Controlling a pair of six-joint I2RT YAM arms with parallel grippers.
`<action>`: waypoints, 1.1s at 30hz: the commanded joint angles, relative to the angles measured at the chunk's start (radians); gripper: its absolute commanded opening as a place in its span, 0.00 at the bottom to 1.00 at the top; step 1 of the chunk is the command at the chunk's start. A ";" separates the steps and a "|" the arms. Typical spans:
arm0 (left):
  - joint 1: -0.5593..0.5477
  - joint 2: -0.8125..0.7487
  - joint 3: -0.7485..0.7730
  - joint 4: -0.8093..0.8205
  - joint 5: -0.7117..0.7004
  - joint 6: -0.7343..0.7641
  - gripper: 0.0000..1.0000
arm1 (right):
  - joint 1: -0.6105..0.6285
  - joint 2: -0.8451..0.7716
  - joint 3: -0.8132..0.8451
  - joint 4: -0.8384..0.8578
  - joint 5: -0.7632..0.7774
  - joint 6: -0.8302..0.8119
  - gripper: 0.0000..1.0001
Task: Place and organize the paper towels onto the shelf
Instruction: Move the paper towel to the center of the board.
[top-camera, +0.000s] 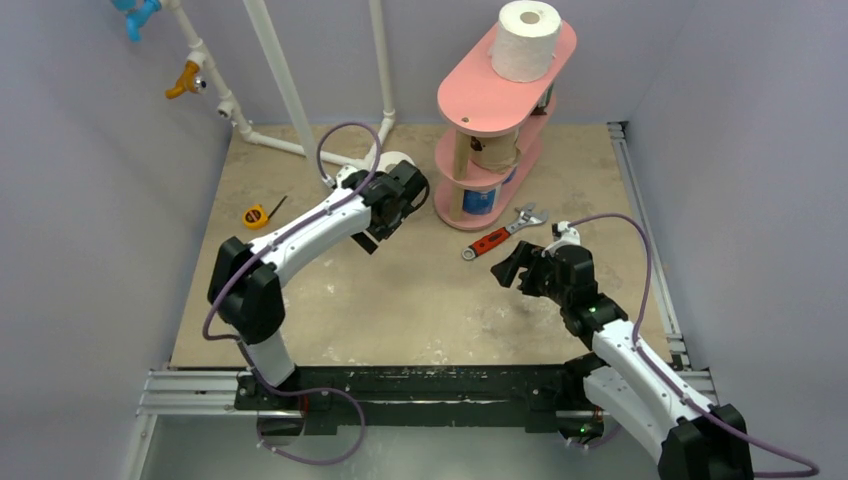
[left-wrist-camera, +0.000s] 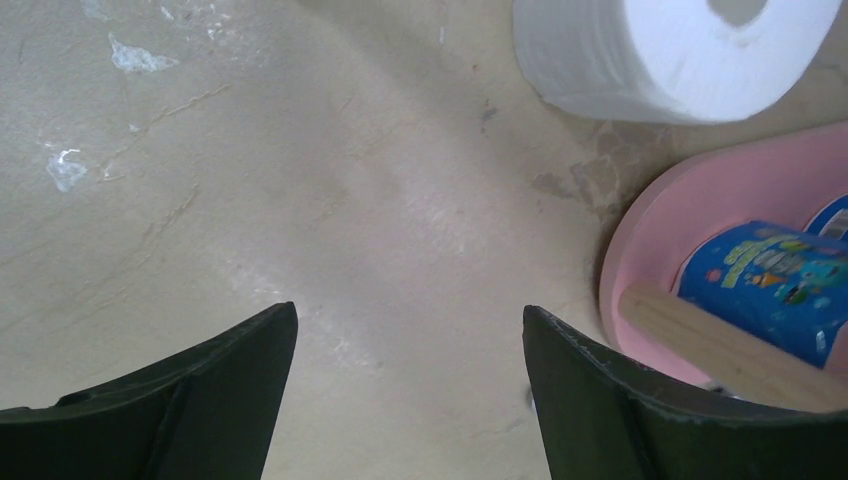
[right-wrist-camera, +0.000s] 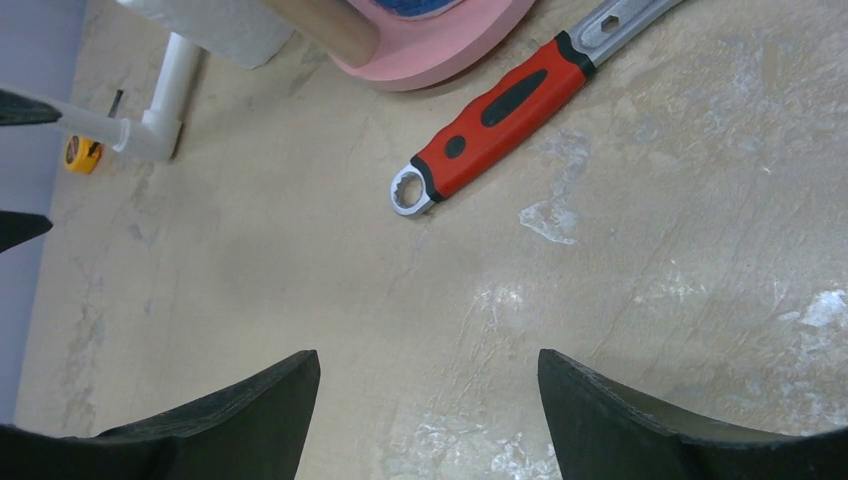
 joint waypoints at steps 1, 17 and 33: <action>-0.009 0.086 0.172 -0.203 -0.143 -0.200 0.82 | 0.002 -0.050 0.002 0.037 -0.036 -0.016 0.81; 0.030 0.236 0.270 -0.091 -0.196 -0.400 0.93 | 0.001 -0.073 -0.012 0.054 -0.062 -0.018 0.80; 0.062 0.353 0.355 0.095 -0.273 -0.256 0.98 | 0.003 -0.090 -0.015 0.051 -0.051 -0.015 0.80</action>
